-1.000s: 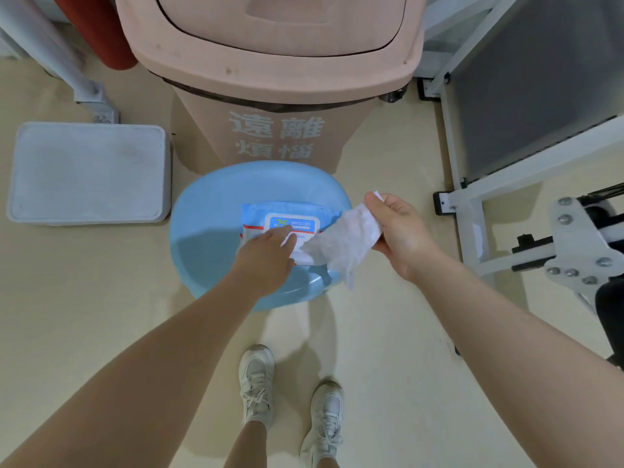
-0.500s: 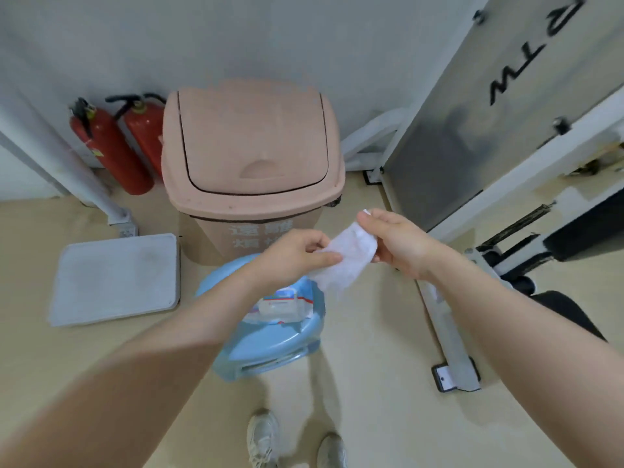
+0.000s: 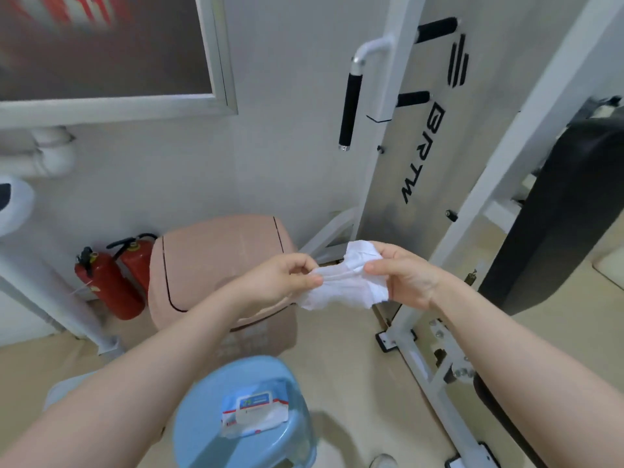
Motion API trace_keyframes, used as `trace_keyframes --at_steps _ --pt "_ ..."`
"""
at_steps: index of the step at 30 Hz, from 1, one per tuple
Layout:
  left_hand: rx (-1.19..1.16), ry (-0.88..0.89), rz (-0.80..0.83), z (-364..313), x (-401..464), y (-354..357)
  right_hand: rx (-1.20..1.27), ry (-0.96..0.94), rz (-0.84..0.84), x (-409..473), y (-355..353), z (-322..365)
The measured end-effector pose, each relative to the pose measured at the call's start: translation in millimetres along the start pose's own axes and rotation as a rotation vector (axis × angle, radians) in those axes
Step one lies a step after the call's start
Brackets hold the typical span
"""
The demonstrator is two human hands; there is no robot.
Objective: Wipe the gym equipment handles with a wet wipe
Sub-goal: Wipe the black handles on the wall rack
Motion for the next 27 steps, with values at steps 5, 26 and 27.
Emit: trace_keyframes --at_steps 5,26,27 --pt "-0.042 -0.083 -0.136 -29.0 55.0 23.7 -0.107 -0.069 -0.22 -13.8 -74.1 36.3" --pt "-0.293 -0.058 -0.327 -111.7 204.1 46.6 -0.424 -0.155 -0.167 51.4 -174.9 108.1" --pt "-0.221 -0.052 -0.341 -110.3 211.6 39.4 -0.366 -0.157 -0.196 58.8 -181.4 111.5"
Point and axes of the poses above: each hand's wrist, its own x-axis towards the middle knuckle, its own y-axis out of the palm, z = x × y, the point moved 3 cm from there along x, towards the middle knuckle, and after that the axes turned 7 degrees about x, right-handed, at the moved point
